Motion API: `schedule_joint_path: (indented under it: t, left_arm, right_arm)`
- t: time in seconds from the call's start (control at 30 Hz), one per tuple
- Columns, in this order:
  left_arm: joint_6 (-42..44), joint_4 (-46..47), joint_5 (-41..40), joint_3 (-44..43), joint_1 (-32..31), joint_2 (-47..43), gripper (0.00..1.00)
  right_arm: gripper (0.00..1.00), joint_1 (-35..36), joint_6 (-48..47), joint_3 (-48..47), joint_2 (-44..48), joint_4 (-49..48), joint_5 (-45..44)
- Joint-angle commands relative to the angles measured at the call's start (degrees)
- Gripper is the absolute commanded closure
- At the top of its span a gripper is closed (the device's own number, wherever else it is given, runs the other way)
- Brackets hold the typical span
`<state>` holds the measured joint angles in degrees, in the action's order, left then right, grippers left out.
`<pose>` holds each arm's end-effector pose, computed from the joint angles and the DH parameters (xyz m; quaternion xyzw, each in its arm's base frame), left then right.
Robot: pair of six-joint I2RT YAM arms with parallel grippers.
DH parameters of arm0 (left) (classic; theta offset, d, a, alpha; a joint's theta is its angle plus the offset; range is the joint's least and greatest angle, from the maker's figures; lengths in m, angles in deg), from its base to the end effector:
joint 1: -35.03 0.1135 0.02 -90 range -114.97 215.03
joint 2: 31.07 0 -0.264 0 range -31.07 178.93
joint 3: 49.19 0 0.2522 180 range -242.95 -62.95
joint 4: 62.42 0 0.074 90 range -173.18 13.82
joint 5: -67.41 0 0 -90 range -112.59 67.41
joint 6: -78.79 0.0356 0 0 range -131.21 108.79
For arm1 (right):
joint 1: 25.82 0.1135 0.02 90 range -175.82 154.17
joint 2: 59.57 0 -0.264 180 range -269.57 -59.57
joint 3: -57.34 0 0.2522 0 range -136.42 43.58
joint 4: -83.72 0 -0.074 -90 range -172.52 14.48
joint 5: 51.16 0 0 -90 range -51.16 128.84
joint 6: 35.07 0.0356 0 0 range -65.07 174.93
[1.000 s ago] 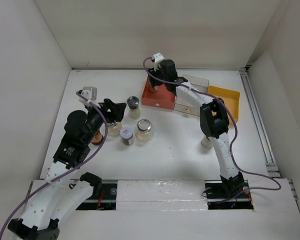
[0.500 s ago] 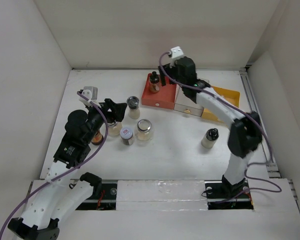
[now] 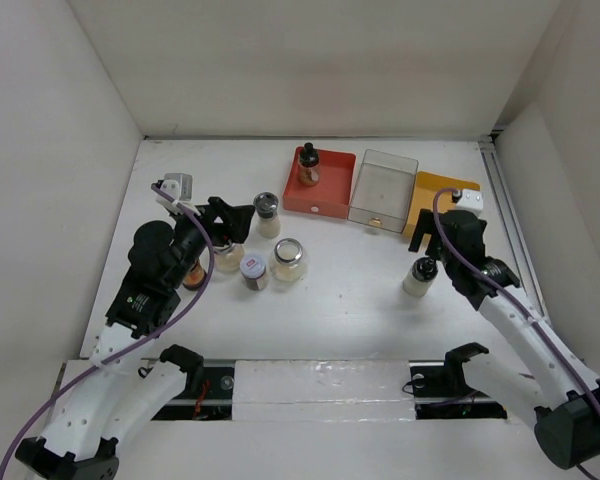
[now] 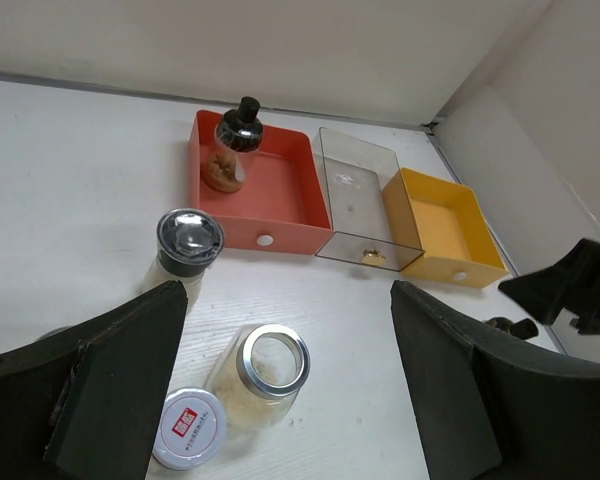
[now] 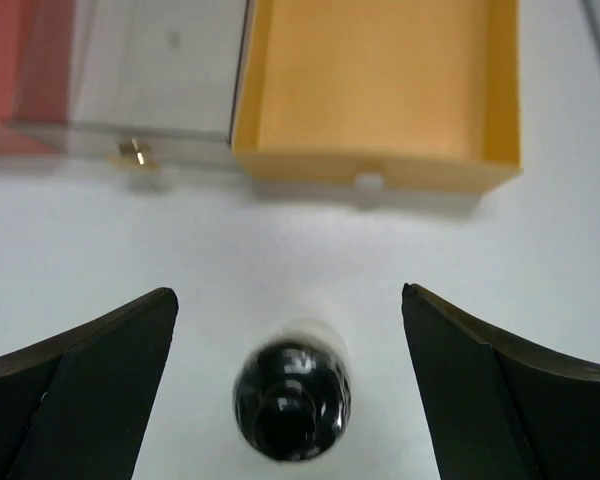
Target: Organize the condiment bottles
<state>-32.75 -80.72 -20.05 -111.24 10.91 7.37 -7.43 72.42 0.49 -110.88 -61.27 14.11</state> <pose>0.1394 -0.0641 0.3888 0.0315 0.6729 -0.3005 0.6752 0.1931 0.0485 0.2916 0.1013 0.8445 -0.0243 0.5253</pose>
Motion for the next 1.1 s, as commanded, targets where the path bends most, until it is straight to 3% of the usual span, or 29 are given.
schedule_joint_path:
  t: [0.0,0.23,0.33,0.43,0.53,0.67,0.73,0.9,1.07]
  left_arm:
    - [-0.43,2.51,0.62,0.04,0.12,-0.64,0.21]
    - [-0.43,3.04,1.15,0.04,0.12,-1.17,0.21]
    - [-0.43,3.04,1.15,0.04,0.12,-0.65,0.21]
    - [-0.43,3.04,1.15,0.04,0.12,-0.64,0.21]
    - [-0.43,3.04,1.15,0.04,0.12,-0.12,0.21]
    - [-0.43,3.04,1.15,0.04,0.12,-0.12,0.22]
    - [-0.43,3.04,1.15,0.04,0.12,-0.12,0.22]
    - [-0.43,3.04,1.15,0.04,0.12,0.41,0.22]
    - [-0.43,3.04,1.15,0.04,0.12,0.41,0.22]
  right_arm:
    - [0.00,0.15,5.96,0.64,1.56,8.88,4.77]
    - [0.00,0.15,6.59,4.50,-1.07,10.03,5.40]
    - [0.09,0.15,7.11,5.03,-1.60,8.54,6.62]
    - [0.10,0.15,7.11,5.03,-2.74,9.85,7.24]
    - [0.20,0.15,7.11,4.51,-2.74,10.47,7.76]
    - [0.43,0.15,6.50,5.03,-1.43,11.09,7.77]
    - [0.45,0.15,7.02,3.72,-0.63,11.62,8.56]
    - [0.46,8.21,4.05,-6.19,-0.10,8.20,8.56]
    - [0.48,10.44,-4.64,-19.38,-14.03,-6.62,15.31]
